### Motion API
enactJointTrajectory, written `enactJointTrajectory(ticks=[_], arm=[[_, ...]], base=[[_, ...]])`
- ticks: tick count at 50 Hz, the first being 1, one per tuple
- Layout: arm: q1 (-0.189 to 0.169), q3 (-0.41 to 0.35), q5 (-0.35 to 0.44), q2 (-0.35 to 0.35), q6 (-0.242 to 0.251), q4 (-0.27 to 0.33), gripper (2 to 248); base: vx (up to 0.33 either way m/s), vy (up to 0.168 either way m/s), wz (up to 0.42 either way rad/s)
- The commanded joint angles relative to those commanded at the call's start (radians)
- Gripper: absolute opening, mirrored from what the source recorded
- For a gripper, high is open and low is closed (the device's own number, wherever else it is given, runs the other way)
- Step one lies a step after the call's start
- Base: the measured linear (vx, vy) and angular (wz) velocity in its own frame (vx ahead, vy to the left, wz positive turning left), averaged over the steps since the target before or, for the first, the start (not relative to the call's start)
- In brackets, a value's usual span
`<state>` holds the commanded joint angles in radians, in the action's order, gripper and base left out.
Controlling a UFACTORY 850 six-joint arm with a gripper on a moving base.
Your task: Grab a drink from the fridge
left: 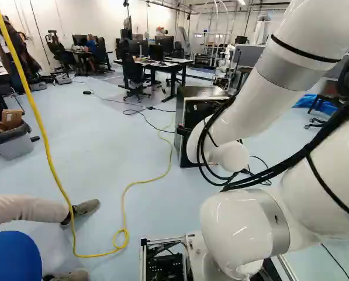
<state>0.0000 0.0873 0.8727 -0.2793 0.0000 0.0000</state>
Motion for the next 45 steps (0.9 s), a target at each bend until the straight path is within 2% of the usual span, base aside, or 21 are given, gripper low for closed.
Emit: enactJointTrajectory(ticks=[45], arm=[[0.000, 0.000, 0.000, 0.000, 0.000, 0.000, 247]], base=[[0.066, -0.005, -0.021]])
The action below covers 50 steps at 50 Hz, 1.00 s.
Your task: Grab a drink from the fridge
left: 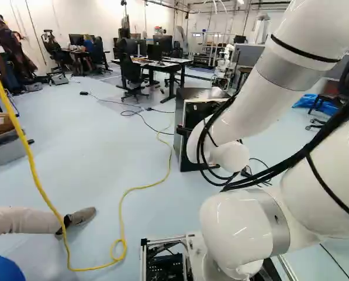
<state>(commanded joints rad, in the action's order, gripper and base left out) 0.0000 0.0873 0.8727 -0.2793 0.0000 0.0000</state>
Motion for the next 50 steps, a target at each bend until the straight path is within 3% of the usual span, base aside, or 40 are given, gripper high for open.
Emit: enactJointTrajectory(ticks=[13, 50], arm=[[0.000, 0.000, 0.000, 0.000, 0.000, 0.000, 247], [0.000, 0.000, 0.000, 0.000, 0.000, 0.000, 247]], base=[[0.075, -0.029, -0.162], [0.061, -0.001, -0.010]])
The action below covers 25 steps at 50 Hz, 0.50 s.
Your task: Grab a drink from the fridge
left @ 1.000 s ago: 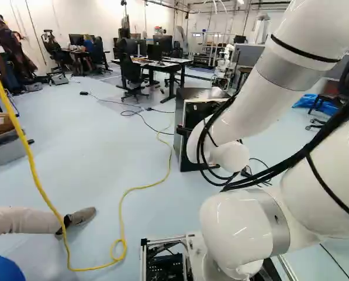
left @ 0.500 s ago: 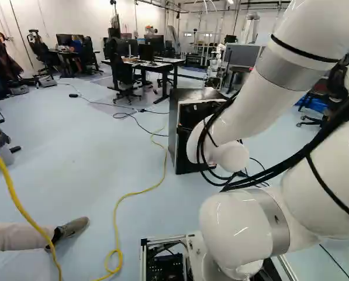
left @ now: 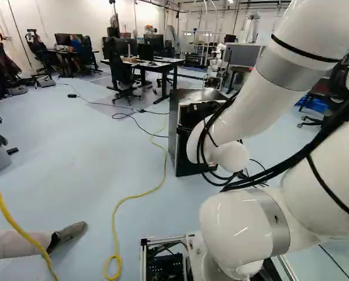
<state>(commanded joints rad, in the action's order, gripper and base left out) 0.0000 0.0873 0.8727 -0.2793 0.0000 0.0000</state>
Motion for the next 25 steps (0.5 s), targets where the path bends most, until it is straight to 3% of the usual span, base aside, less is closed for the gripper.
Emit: enactJointTrajectory(ticks=[25], arm=[[0.000, 0.000, 0.000, 0.000, 0.000, 0.000, 247]], base=[[0.077, -0.001, -0.009]])
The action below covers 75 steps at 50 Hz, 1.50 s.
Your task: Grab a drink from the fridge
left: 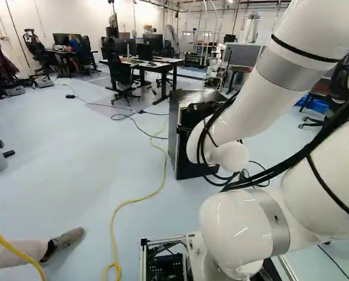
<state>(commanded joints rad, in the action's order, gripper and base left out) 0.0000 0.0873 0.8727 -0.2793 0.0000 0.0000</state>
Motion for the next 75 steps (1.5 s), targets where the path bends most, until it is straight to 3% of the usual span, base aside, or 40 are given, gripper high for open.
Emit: enactJointTrajectory(ticks=[46, 75], arm=[[0.000, 0.000, 0.000, 0.000, 0.000, 0.000, 247], [0.000, 0.000, 0.000, 0.000, 0.000, 0.000, 247]], base=[[0.083, -0.001, -0.011], [0.085, 0.023, 0.100]])
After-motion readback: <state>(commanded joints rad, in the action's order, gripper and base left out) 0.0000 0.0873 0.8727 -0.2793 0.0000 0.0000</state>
